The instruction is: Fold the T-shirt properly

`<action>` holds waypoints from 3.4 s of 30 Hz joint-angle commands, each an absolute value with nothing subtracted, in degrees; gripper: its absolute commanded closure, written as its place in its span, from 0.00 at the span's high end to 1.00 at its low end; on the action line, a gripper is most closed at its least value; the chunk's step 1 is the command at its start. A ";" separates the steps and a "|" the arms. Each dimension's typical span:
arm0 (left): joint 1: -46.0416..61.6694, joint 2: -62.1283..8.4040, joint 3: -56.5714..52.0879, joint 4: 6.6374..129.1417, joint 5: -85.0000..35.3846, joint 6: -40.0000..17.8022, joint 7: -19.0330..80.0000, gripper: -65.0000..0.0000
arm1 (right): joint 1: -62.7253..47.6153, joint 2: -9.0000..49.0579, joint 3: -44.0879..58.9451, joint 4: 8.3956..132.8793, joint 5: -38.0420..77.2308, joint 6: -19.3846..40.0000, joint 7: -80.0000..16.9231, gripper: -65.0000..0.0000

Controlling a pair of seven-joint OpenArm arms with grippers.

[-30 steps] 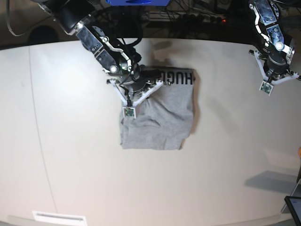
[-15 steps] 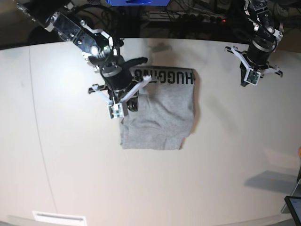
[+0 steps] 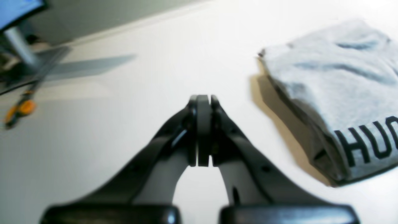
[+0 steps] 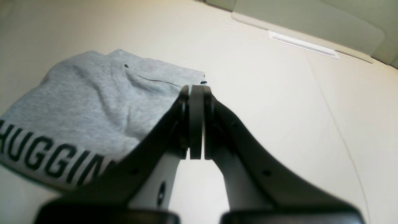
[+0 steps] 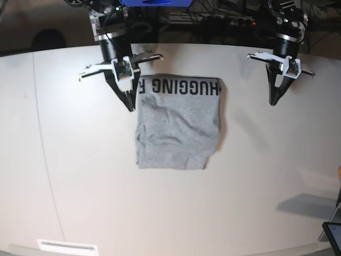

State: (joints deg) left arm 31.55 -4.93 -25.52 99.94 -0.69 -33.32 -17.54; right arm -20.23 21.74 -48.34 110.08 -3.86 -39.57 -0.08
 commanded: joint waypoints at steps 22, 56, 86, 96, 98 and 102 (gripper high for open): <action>53.05 -3.65 -16.66 98.51 -1.45 -33.19 -32.75 0.00 | -46.55 21.05 -43.47 110.99 -14.90 -40.00 10.15 0.00; 50.51 -3.30 -12.26 84.44 8.84 -33.10 -32.04 0.00 | -42.33 22.73 -31.34 103.16 -7.43 -40.00 2.86 0.00; 40.48 -2.42 -11.91 69.05 21.32 -33.10 -16.40 0.00 | -44.44 14.11 -9.80 78.11 6.11 -39.43 3.21 0.00; 28.26 -2.59 -12.18 43.30 22.55 -33.10 -16.31 0.00 | -25.63 10.86 -9.80 40.13 5.76 -26.42 3.12 0.00; 23.60 -3.91 -11.65 33.89 22.55 -33.10 -16.31 0.00 | -19.56 10.24 -9.89 29.49 5.76 -23.25 3.12 0.00; 11.03 -4.70 -11.56 8.48 22.55 -33.10 -16.31 0.00 | -7.60 10.15 -9.89 9.27 5.76 -13.67 3.21 0.00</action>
State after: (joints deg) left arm 10.37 -4.97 -11.57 8.27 22.61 -32.75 -15.86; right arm -7.22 9.61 -9.89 9.21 5.85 -13.30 3.25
